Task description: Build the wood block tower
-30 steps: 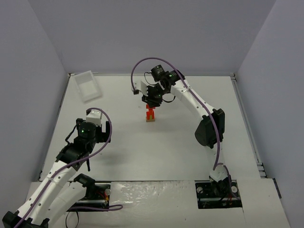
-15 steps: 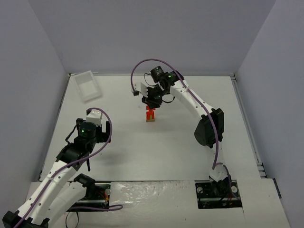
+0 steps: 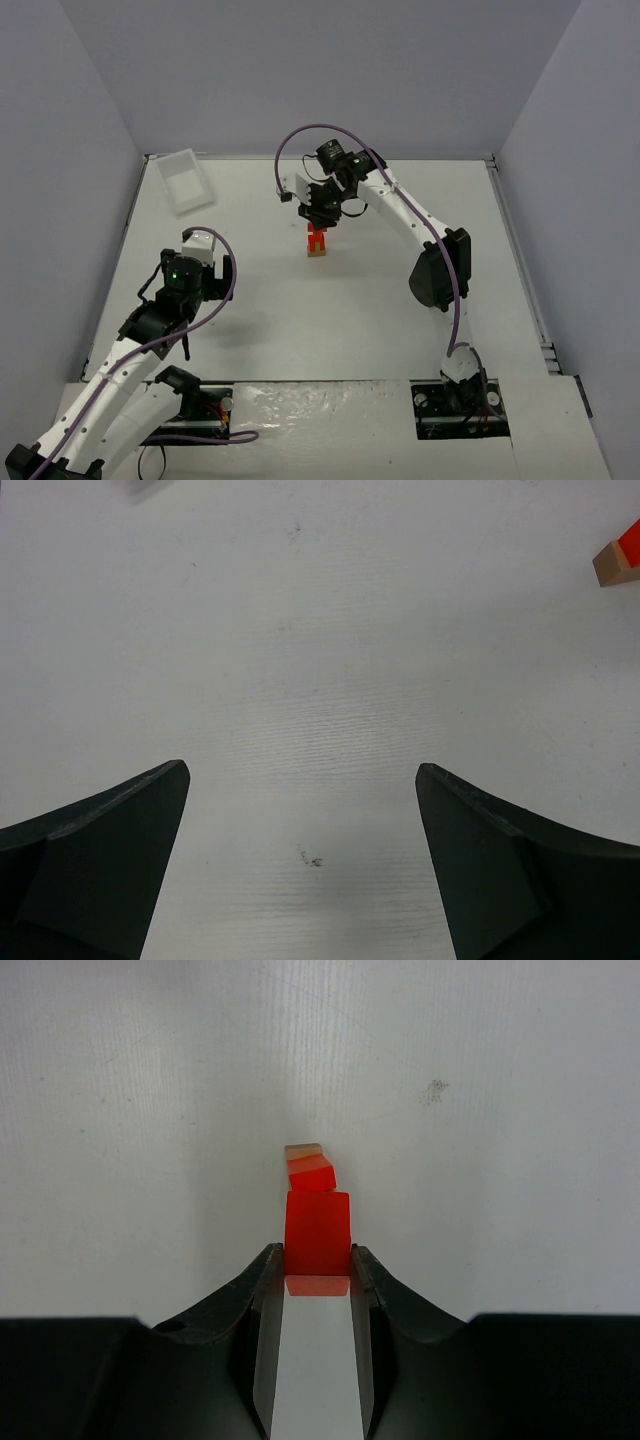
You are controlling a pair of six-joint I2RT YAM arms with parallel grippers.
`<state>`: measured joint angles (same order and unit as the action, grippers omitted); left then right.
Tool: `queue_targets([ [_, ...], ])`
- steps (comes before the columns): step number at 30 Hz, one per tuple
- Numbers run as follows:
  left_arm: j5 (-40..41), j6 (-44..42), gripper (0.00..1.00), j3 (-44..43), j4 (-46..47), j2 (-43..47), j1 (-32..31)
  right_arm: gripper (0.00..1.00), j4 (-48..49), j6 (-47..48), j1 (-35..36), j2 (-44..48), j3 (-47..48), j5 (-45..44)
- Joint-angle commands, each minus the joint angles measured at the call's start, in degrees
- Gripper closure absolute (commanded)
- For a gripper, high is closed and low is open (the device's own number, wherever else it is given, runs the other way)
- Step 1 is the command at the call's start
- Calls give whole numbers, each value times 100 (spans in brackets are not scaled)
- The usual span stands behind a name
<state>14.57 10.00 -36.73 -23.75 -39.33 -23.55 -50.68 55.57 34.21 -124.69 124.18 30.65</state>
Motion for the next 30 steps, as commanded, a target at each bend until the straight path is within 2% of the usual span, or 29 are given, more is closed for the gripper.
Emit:
queue_targets([
  [1,-15,-104,4,-62,283,-40,26,100,-22,-2,59,6,229,-68],
  [30,-59,-113,4,-59,304,-75,35,100,-30,-73,97,197,367,-77],
])
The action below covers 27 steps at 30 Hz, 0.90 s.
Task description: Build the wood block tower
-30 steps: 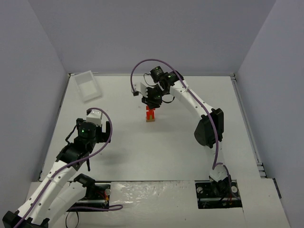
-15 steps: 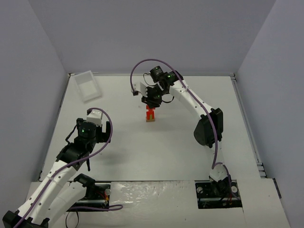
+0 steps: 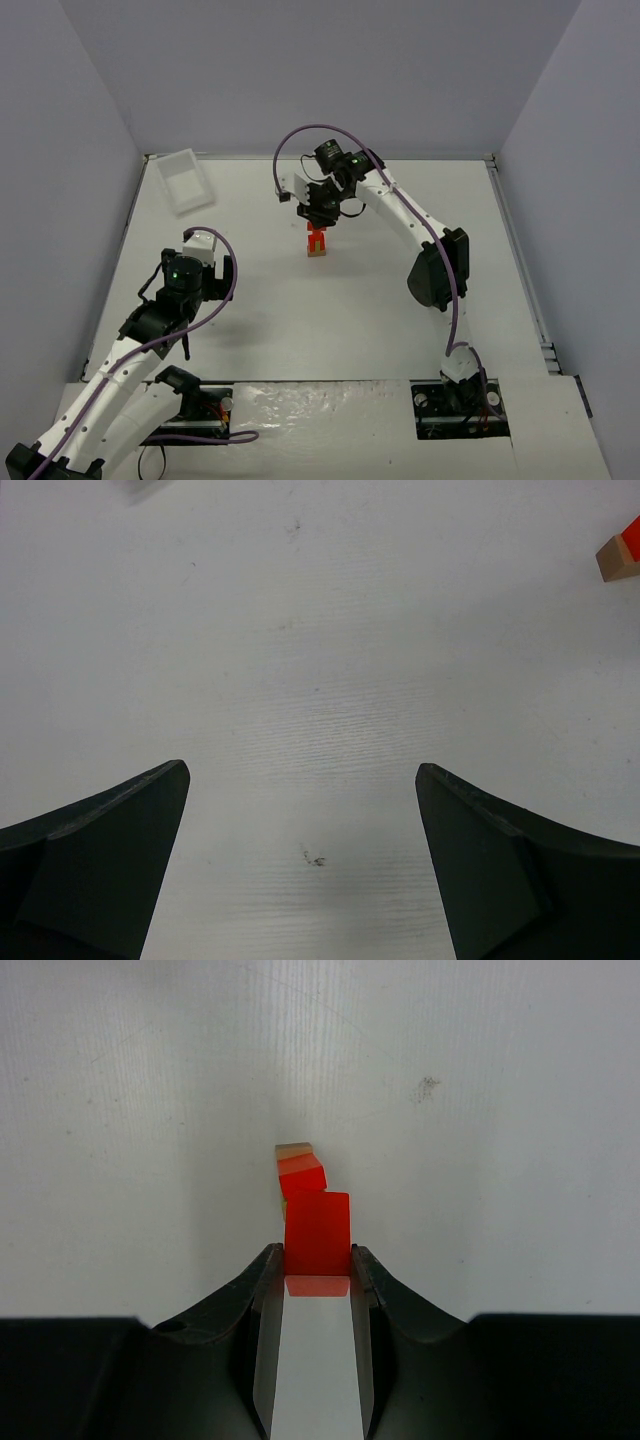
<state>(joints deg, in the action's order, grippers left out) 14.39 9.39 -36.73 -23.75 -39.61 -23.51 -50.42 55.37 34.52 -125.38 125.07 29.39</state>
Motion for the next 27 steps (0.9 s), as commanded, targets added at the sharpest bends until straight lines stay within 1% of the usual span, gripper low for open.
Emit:
queue_targets([
  [1,-41,-51,4,-54,311,-47,30,100,-56,-54,73,280,291,50],
  [10,-67,-42,4,-60,327,-64,30,100,-54,-73,78,325,369,-21],
  [27,-59,-45,4,-62,327,-53,30,100,-50,-103,38,134,322,-67],
])
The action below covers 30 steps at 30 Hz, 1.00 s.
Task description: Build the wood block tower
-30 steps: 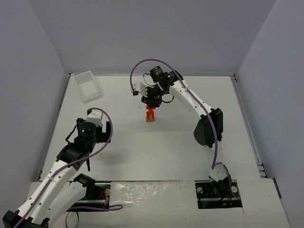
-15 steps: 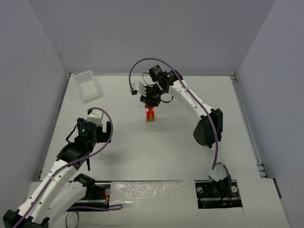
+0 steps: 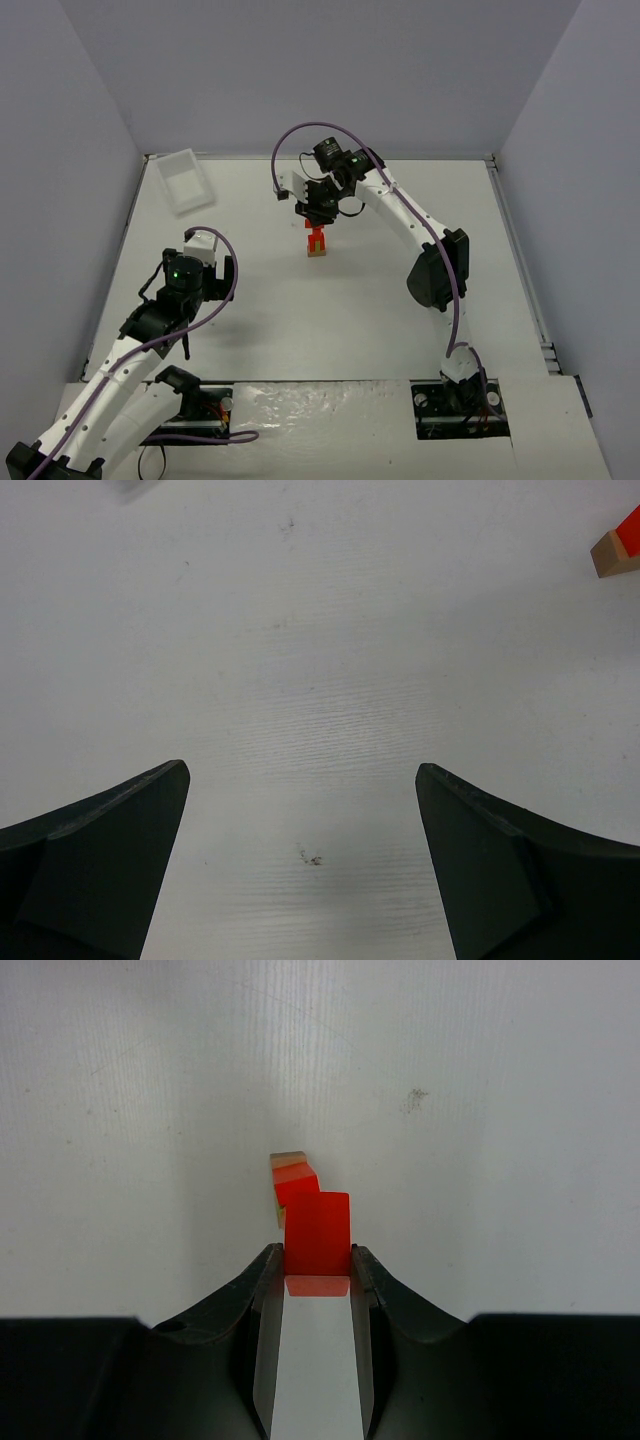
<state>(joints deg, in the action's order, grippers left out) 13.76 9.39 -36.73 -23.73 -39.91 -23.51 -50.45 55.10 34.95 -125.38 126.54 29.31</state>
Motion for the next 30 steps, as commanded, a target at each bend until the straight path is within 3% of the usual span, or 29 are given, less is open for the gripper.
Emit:
queue_targets([
  [1,4,-50,4,-62,325,-18,30,100,-52,-71,-6,129,170,-65],
  [30,-21,-42,4,-61,326,-34,30,100,-60,-114,-15,173,-32,-91],
])
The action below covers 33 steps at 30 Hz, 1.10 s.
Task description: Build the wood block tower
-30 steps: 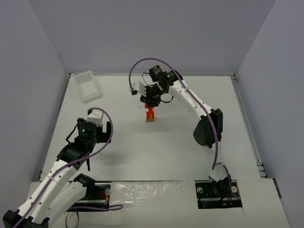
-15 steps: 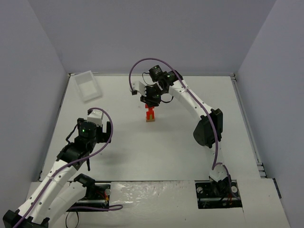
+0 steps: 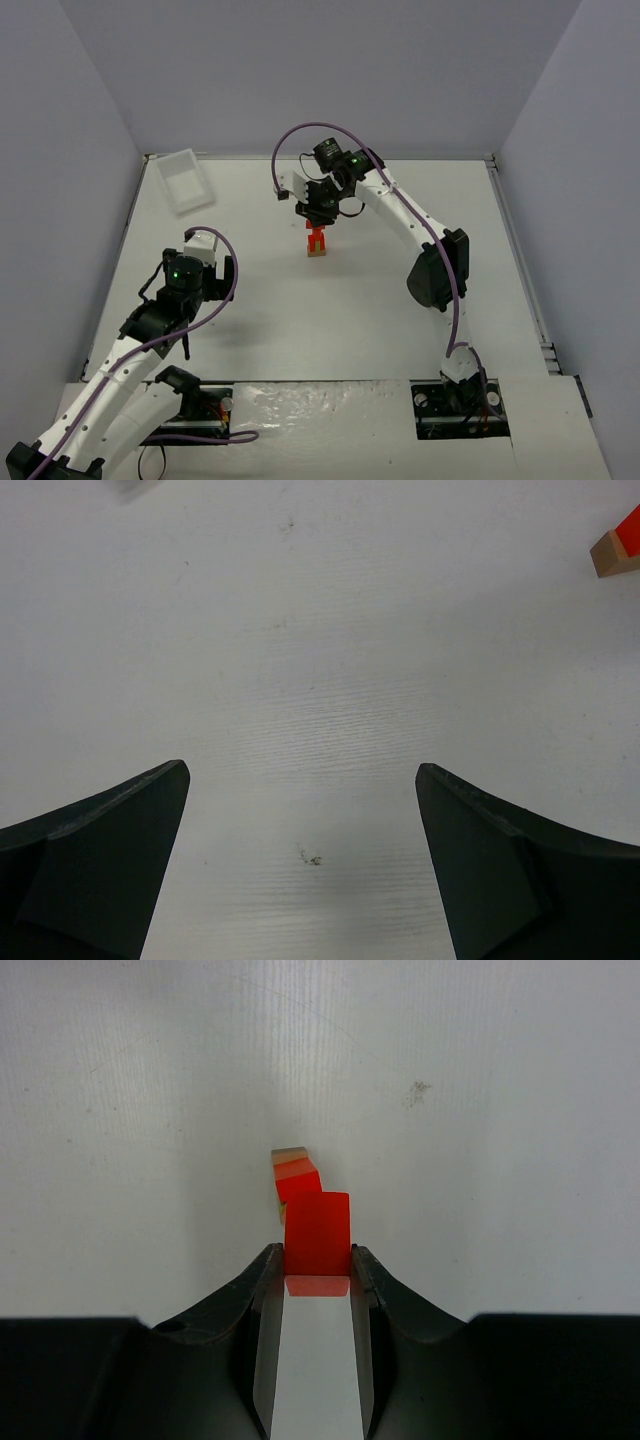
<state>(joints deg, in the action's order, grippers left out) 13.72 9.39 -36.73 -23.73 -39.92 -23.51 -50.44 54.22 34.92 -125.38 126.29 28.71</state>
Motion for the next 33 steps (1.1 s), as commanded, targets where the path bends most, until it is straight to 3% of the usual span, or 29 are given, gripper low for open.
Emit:
queue_targets([
  [1,-18,-42,4,-62,325,-28,30,100,-58,-30,-11,172,-8,-32],
  [17,-27,-26,4,-62,325,-17,30,100,-45,-85,-9,163,-43,-41],
  [33,-44,-33,4,-62,328,-19,30,93,-45,-101,-11,166,-70,-88],
])
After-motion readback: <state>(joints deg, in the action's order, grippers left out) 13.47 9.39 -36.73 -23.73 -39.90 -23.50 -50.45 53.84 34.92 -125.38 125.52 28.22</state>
